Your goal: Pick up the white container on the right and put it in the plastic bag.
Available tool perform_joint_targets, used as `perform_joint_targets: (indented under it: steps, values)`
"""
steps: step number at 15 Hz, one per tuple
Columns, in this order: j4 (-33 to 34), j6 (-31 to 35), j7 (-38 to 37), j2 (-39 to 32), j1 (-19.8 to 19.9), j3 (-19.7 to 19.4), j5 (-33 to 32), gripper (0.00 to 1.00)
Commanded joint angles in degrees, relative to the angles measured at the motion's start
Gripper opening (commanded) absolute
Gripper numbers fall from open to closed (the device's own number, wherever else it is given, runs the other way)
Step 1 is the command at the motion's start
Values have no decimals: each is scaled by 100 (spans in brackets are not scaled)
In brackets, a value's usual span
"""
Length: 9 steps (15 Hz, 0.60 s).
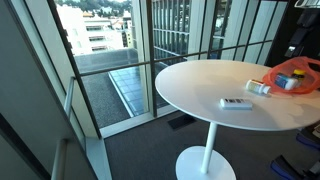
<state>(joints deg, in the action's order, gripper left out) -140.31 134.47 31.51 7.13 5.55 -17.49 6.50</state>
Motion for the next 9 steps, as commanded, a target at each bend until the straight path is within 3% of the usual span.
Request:
perform_joint_targets:
  steps: [1,9]
  values:
    - [317,220,-32,-485,120,181,19,100]
    - [1065,464,37,-1607,441,441,223,100]
